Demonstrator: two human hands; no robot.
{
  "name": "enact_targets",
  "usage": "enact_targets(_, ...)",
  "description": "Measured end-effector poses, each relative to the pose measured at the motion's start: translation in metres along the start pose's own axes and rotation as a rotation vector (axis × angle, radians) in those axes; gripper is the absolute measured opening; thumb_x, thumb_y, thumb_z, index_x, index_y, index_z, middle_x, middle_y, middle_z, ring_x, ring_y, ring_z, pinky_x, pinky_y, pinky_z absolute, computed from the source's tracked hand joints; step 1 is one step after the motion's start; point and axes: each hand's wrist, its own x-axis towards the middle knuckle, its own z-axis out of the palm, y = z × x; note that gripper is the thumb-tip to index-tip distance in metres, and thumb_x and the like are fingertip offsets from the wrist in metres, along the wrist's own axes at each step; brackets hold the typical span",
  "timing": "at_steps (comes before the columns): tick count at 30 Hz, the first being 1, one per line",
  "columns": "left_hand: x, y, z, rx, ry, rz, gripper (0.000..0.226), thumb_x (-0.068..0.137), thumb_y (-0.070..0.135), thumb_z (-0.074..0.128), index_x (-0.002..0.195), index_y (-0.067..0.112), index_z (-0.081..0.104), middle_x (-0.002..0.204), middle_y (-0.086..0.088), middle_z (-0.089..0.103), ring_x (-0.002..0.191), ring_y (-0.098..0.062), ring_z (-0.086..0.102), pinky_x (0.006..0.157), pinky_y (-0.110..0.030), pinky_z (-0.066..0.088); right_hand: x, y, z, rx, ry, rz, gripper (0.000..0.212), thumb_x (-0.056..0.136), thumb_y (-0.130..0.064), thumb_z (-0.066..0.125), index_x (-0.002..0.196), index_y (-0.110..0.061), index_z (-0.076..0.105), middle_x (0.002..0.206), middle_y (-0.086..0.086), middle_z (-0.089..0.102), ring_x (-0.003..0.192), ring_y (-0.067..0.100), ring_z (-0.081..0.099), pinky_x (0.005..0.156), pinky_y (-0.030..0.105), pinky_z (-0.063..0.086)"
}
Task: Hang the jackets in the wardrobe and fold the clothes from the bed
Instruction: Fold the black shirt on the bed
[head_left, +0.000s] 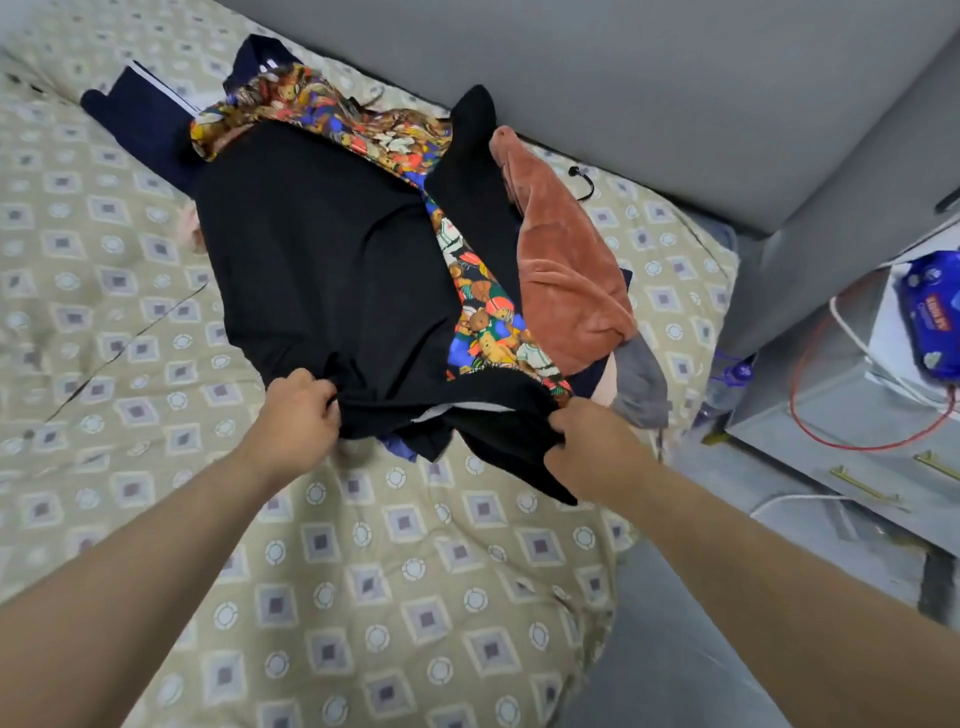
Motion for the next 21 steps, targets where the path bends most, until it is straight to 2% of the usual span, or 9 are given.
enact_targets(2,-0.024,-0.001,0.004,-0.014,0.086,0.022,0.047,0.098,0.013,0.048,0.052,0.015,0.040,0.072,-0.009,0.041,0.077,-0.034,0.046,0.073,-0.044,0.043,-0.022,0.003,0.011,-0.003,0.040,0.009,0.009,0.070,0.003,0.051,0.062,-0.001,0.051,0.080,0.008,0.042,0.082,0.031,0.044,0.060,0.032,0.034)
enact_targets(4,-0.041,0.000,0.007,-0.002,0.118,0.033,0.053,0.099,0.016,0.049,0.047,0.014,0.040,0.065,-0.008,0.041,0.072,-0.032,0.045,0.066,-0.041,0.040,-0.045,0.009,0.020,0.042,0.124,0.020,0.020,0.067,-0.002,0.047,0.075,0.007,0.062,0.101,0.016,0.052,0.096,0.035,0.049,0.077,0.034,0.046)
enact_targets(6,-0.055,0.004,0.015,0.000,0.033,0.039,0.056,0.100,0.020,0.050,0.046,0.011,0.040,0.063,-0.007,0.043,0.069,-0.027,0.045,0.064,-0.038,0.035,-0.068,0.015,0.028,0.062,0.171,0.025,0.026,0.061,-0.006,0.043,0.075,0.006,0.063,0.117,0.020,0.056,0.107,0.038,0.053,0.089,0.037,0.049)
enact_targets(8,-0.070,0.010,0.030,-0.052,-0.088,0.030,0.059,0.102,0.029,0.048,0.048,0.009,0.038,0.062,-0.005,0.044,0.063,-0.020,0.045,0.060,-0.036,0.029,-0.092,0.020,0.034,0.011,0.130,-0.022,0.029,0.060,-0.007,0.044,0.075,0.002,0.066,0.124,0.021,0.056,0.114,0.041,0.054,0.094,0.043,0.050)
enact_targets(10,-0.089,0.010,0.051,-0.101,-0.186,-0.018,0.060,0.101,0.042,0.043,0.052,0.010,0.035,0.059,-0.003,0.043,0.058,-0.019,0.045,0.058,-0.037,0.031,-0.116,0.027,0.045,-0.055,0.065,-0.077,0.027,0.062,-0.010,0.045,0.075,-0.002,0.066,0.115,0.016,0.059,0.104,0.040,0.057,0.084,0.043,0.053)
enact_targets(13,-0.113,0.002,0.083,-0.098,-0.254,-0.029,0.063,0.098,0.054,0.040,0.050,0.013,0.037,0.053,-0.003,0.047,0.056,-0.017,0.050,0.062,-0.036,0.040,-0.144,0.033,0.070,-0.147,0.024,-0.057,0.020,0.068,-0.013,0.047,0.077,-0.008,0.064,0.099,0.008,0.056,0.086,0.036,0.058,0.064,0.037,0.048)
enact_targets(15,-0.120,-0.005,0.101,-0.027,-0.188,0.054,0.069,0.095,0.062,0.036,0.044,0.016,0.039,0.055,-0.002,0.052,0.062,-0.015,0.053,0.066,-0.036,0.042,-0.154,0.033,0.090,-0.123,0.037,-0.047,0.014,0.064,-0.011,0.047,0.069,-0.010,0.061,0.086,0.008,0.054,0.072,0.036,0.058,0.055,0.037,0.046)
enact_targets(18,-0.125,-0.016,0.120,0.067,-0.022,0.224,0.063,0.085,0.066,0.027,0.037,0.027,0.033,0.053,0.007,0.045,0.062,-0.020,0.053,0.063,-0.036,0.043,-0.155,0.029,0.111,-0.065,0.111,-0.116,0.007,0.055,-0.009,0.049,0.057,-0.010,0.055,0.072,0.007,0.047,0.060,0.032,0.052,0.046,0.034,0.043)
enact_targets(21,-0.124,-0.029,0.135,0.135,0.091,0.365,0.055,0.083,0.063,0.038,0.040,0.029,0.028,0.052,0.010,0.036,0.054,-0.021,0.046,0.056,-0.032,0.040,-0.152,0.018,0.117,-0.090,0.186,-0.156,0.006,0.054,-0.012,0.049,0.057,-0.010,0.054,0.072,0.005,0.045,0.068,0.032,0.053,0.048,0.030,0.034)
